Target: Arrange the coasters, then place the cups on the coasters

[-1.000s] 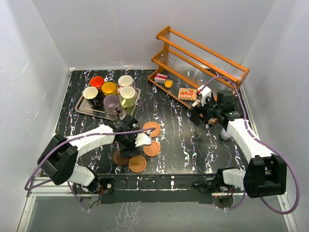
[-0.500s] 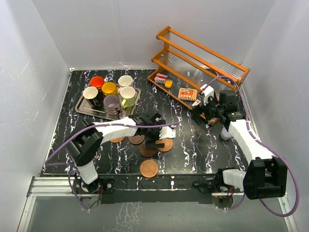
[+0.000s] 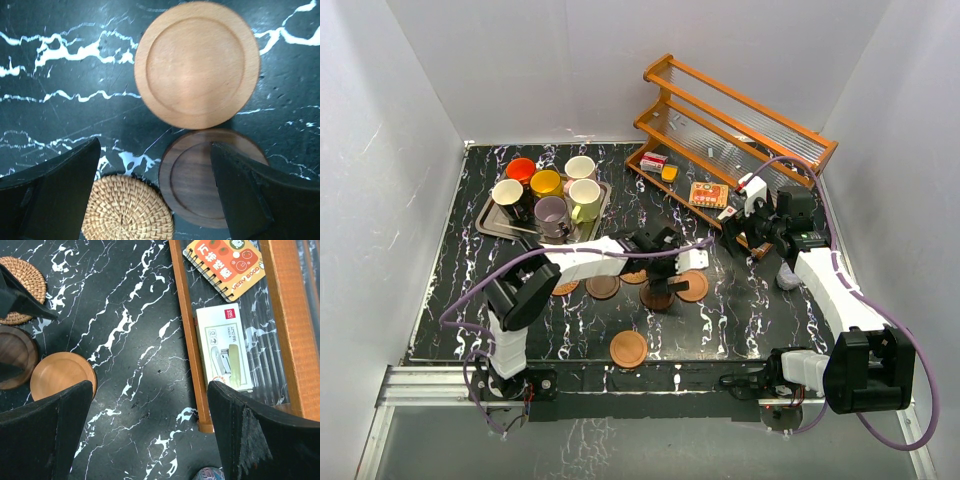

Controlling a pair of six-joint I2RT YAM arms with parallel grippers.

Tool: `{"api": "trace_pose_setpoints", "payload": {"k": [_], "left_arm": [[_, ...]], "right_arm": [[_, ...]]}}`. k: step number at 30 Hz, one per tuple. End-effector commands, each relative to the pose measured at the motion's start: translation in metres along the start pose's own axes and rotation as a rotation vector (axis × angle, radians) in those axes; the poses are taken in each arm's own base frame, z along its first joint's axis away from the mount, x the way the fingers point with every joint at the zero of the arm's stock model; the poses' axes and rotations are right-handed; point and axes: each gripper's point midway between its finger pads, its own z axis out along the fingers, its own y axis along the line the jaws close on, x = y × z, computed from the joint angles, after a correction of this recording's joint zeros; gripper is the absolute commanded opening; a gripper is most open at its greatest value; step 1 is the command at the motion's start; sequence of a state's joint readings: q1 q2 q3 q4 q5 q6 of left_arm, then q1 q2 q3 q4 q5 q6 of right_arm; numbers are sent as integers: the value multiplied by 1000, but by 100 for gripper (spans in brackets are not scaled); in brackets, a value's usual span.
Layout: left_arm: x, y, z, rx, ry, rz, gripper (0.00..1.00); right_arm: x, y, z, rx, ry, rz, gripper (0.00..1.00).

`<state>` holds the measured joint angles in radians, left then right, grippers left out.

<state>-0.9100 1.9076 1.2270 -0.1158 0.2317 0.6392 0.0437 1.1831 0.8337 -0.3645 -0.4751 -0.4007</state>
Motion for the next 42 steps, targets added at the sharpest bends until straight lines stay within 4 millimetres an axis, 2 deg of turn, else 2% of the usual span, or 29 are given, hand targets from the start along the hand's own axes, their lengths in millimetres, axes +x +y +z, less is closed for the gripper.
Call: {"api": "trace_pose_setpoints", "payload": {"k": [1, 6, 10, 16, 21, 24, 30, 36, 42], "left_arm": [[-4, 20, -23, -13, -28, -121, 90], [-4, 45, -43, -37, -99, -237, 90], [12, 63, -51, -90, -99, -284, 90], [45, 72, -45, -161, 5, -258, 90], [69, 70, -41, -172, 90, -231, 90], [81, 62, -43, -158, 130, -209, 90], [98, 30, -47, -40, 196, -196, 90], [97, -10, -50, 79, 194, -159, 90], [96, -38, -56, 145, 213, -152, 90]], "right_arm": [[-16, -12, -3, 54, -56, -16, 98], [-14, -13, -2, 59, -49, -10, 98], [-15, -14, -3, 63, -51, -12, 98], [-16, -14, -4, 65, -53, -12, 98], [-15, -14, -4, 65, -53, -12, 98], [-16, -14, -5, 64, -55, -14, 98], [-15, -13, -4, 60, -52, -13, 98], [-15, -13, -4, 58, -53, -15, 98], [-16, -13, -5, 58, -58, -15, 98]]}}
